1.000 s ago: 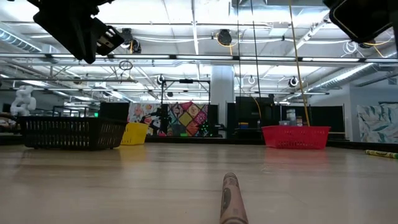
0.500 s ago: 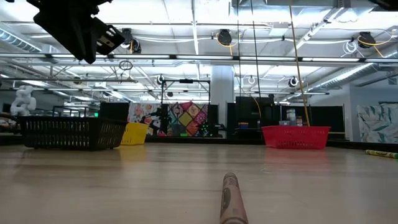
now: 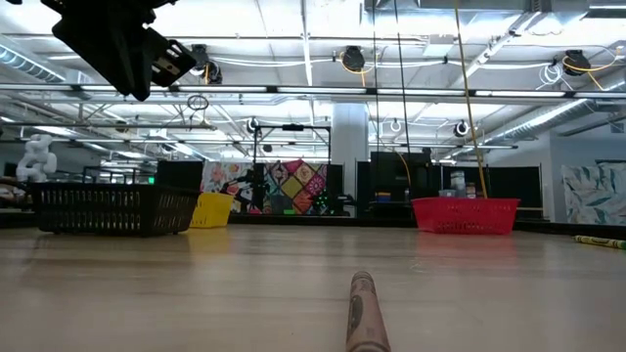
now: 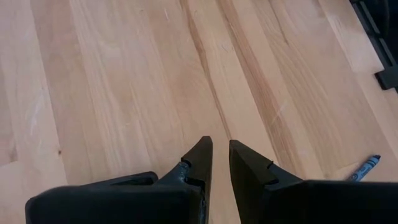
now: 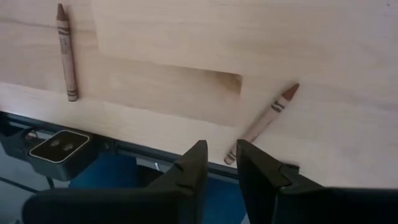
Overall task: Sort crayons
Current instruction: Put the brown crayon into the yellow bin
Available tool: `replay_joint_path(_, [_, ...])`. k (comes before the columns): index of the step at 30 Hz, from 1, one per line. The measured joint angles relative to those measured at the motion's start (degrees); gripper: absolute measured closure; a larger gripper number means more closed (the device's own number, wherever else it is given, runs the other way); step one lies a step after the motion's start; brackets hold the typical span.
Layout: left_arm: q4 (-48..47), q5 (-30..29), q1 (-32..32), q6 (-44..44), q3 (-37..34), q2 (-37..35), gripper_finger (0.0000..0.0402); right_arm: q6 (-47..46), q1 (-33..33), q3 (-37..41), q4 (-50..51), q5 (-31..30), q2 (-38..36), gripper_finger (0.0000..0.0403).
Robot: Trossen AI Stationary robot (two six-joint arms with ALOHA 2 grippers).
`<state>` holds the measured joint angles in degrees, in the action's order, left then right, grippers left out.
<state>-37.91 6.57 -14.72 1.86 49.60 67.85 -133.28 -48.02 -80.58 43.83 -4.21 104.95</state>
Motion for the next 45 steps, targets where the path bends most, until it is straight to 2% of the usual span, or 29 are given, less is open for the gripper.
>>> replay_joint_path(6, [0.1, 0.0, 0.0, 0.0, 0.0, 0.0, 0.0349, 0.0, -0.7, 0.0, 0.4, 0.1, 1.1, 0.033])
replay_joint_path(11, [0.1, 0.0, 0.0, 0.0, 0.0, 0.0, 0.0349, 0.0, -0.9, 0.0, 0.1, 4.3, 3.7, 0.033])
replay_joint_path(31, [0.6, 0.0, 0.0, -0.1, 0.0, 0.0, 0.0349, -1.1, -1.1, 0.1, 0.6, 4.3, 4.5, 0.033])
replay_joint_path(45, [1.6, 0.0, 0.0, 0.0, 0.0, 0.0, 0.0349, -1.1, -1.3, 0.1, -2.7, 4.4, 8.4, 0.033])
